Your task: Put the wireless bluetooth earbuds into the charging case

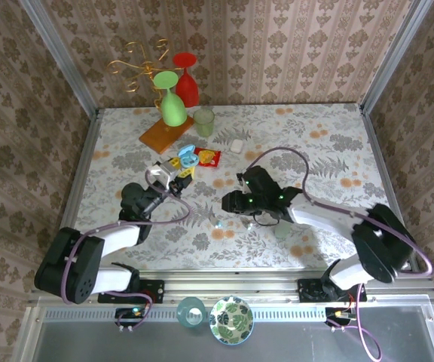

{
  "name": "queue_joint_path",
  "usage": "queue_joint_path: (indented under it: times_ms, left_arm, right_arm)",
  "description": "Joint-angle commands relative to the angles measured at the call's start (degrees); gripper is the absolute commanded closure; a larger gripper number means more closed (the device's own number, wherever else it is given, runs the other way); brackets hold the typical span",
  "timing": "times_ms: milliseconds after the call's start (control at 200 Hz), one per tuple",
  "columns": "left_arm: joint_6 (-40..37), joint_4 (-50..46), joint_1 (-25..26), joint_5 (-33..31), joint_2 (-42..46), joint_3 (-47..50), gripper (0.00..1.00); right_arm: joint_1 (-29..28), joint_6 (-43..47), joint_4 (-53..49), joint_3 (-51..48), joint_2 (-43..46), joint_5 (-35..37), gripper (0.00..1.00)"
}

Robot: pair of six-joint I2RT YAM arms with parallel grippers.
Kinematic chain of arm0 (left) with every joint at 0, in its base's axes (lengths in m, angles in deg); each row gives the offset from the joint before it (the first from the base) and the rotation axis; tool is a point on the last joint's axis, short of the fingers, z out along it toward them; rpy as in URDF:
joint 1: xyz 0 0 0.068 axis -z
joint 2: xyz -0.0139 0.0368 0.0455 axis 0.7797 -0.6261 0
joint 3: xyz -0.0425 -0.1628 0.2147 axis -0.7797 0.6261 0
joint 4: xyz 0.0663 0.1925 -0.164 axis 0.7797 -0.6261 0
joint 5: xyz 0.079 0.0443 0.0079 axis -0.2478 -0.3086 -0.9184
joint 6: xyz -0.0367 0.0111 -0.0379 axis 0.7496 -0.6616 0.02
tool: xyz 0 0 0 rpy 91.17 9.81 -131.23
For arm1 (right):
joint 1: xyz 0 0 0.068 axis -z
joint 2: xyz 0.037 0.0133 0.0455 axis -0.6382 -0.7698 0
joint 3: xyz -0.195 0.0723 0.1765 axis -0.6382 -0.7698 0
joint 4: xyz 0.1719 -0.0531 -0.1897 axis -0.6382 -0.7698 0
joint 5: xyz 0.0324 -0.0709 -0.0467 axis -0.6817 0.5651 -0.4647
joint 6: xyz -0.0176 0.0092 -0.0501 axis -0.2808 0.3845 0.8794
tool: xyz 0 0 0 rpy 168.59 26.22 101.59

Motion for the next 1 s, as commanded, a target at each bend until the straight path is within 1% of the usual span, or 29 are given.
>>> queue_joint_path:
  times_ms: [0, 210, 405, 580, 995]
  left_arm:
    - [-1.1, 2.2, -0.4, 0.2, 2.0, 0.7, 0.74]
    - [-0.9, 2.2, -0.2, 1.0, 2.3, 0.9, 0.74]
    - [-0.9, 2.2, -0.2, 1.1, 2.3, 1.1, 0.74]
    - [-0.7, 2.2, -0.2, 1.1, 2.5, 1.1, 0.74]
    - [-0.7, 2.3, -0.3, 0.9, 2.4, 1.0, 0.74]
  right_arm:
    - [-0.7, -5.1, 0.9, 1.9, -3.8, -4.2, 0.63]
    - [-1.1, -6.3, 3.4, 2.8, -10.6, -6.9, 0.63]
    - [-1.3, -7.4, 5.8, 3.0, -14.7, -8.9, 0.66]
    - [-1.3, -7.3, 5.9, 4.0, -16.6, -10.6, 0.69]
    - [-1.2, -5.9, 5.0, 5.3, -20.4, -12.2, 0.7]
